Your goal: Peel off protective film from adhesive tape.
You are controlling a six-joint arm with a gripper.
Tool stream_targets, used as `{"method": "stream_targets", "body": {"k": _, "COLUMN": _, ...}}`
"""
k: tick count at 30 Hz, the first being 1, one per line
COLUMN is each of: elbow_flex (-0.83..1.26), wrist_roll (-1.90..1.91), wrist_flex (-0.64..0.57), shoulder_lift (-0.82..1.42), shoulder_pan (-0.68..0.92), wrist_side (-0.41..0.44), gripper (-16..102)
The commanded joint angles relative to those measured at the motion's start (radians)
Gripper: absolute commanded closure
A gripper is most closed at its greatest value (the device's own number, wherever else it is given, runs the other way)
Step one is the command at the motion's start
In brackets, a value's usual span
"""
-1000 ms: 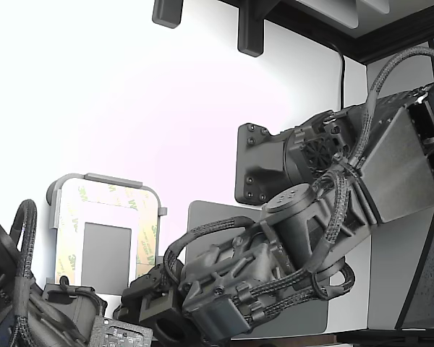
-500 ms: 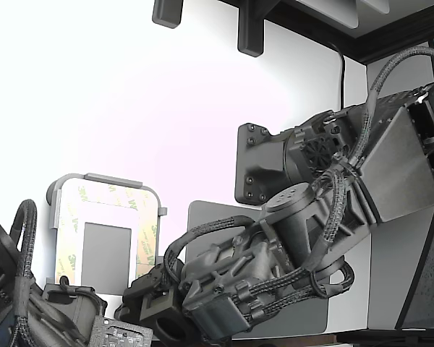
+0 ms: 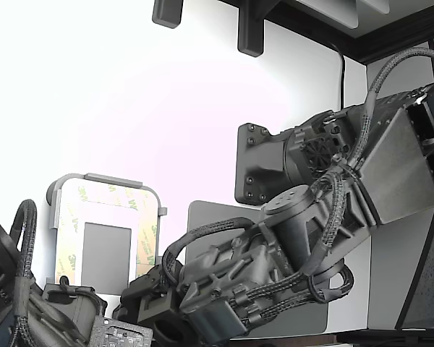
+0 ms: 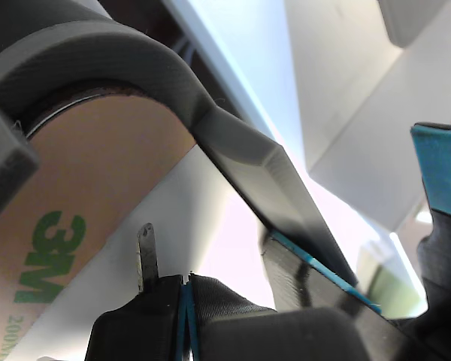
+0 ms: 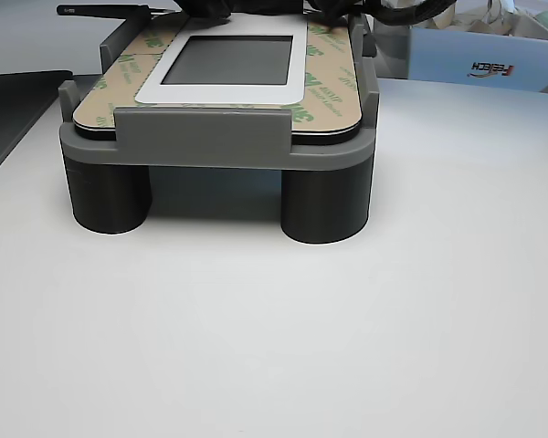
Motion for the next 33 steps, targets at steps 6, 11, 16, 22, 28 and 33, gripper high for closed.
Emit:
{"method": "stream_targets", "body": {"k": 6, "elbow_flex": 0.0, "wrist_roll": -0.003, "wrist_flex": -0.023, "shoulder_lift": 0.028, "shoulder_pan": -0.014, "wrist_side": 0.002, "gripper": 97}}
{"method": "stream_targets", "body": {"k": 11, "elbow_flex": 0.006, "wrist_roll": 0.008, "wrist_flex": -0.02, "shoulder_lift": 0.035, "shoulder_pan": -0.009, "wrist_side": -0.006, "gripper": 97}}
{"method": "stream_targets", "body": {"k": 16, "elbow_flex": 0.006, "wrist_roll": 0.015, "wrist_flex": -0.018, "shoulder_lift": 0.038, "shoulder_pan": -0.005, "wrist_side": -0.009, "gripper": 97}}
{"method": "stream_targets", "body": {"k": 22, "elbow_flex": 0.002, "wrist_roll": 0.018, "wrist_flex": -0.015, "shoulder_lift": 0.04, "shoulder_pan": 0.002, "wrist_side": -0.009, "gripper": 97}}
{"method": "stream_targets", "body": {"k": 28, "elbow_flex": -0.002, "wrist_roll": 0.025, "wrist_flex": -0.011, "shoulder_lift": 0.041, "shoulder_pan": 0.005, "wrist_side": -0.009, "gripper": 97}}
{"method": "stream_targets", "body": {"k": 33, "elbow_flex": -0.005, "wrist_roll": 0.029, "wrist_flex": -0.011, "shoulder_lift": 0.043, "shoulder_pan": 0.008, "wrist_side": -0.006, "gripper": 97}}
